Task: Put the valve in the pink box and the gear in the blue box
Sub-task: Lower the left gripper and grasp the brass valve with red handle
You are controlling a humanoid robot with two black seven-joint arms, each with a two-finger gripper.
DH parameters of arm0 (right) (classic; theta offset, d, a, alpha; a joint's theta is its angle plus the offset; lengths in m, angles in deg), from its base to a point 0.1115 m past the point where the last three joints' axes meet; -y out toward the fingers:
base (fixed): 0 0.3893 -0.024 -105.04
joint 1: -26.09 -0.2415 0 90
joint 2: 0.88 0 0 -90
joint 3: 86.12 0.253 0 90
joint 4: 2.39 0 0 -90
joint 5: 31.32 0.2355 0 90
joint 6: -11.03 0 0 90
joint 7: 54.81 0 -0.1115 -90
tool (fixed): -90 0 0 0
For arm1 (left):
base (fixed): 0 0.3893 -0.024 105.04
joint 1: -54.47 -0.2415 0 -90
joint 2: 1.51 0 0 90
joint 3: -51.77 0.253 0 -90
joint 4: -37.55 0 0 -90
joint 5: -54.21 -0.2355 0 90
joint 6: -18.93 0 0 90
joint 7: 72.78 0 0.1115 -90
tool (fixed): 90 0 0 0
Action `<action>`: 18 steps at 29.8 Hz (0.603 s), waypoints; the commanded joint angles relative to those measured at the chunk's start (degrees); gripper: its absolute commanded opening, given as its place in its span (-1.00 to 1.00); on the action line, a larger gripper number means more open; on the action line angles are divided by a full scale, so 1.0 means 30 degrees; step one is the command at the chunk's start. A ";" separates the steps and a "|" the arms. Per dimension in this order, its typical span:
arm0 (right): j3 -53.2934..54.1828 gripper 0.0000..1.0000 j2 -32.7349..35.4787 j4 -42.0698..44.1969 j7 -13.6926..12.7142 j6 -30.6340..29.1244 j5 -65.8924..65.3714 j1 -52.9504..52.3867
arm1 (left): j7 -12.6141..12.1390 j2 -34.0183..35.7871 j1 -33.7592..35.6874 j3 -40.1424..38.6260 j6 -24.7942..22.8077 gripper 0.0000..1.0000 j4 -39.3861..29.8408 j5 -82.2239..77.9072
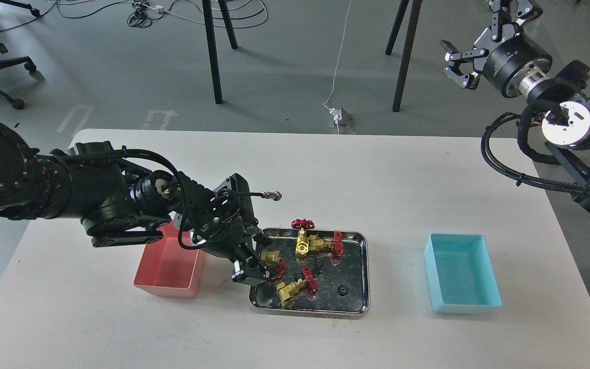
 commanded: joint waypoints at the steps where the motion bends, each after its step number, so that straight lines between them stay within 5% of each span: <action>1: 0.0027 1.00 0.0002 -0.0002 0.0001 0.0005 -0.0001 0.0171 | -0.0003 -0.0264 -0.0319 0.0019 0.0549 0.34 0.0521 0.0004; 18: 0.0144 1.00 0.0089 -0.0061 0.0001 0.0005 0.0028 0.0610 | -0.0003 -0.0674 -0.1345 0.0019 0.1371 -0.39 0.1782 -0.0026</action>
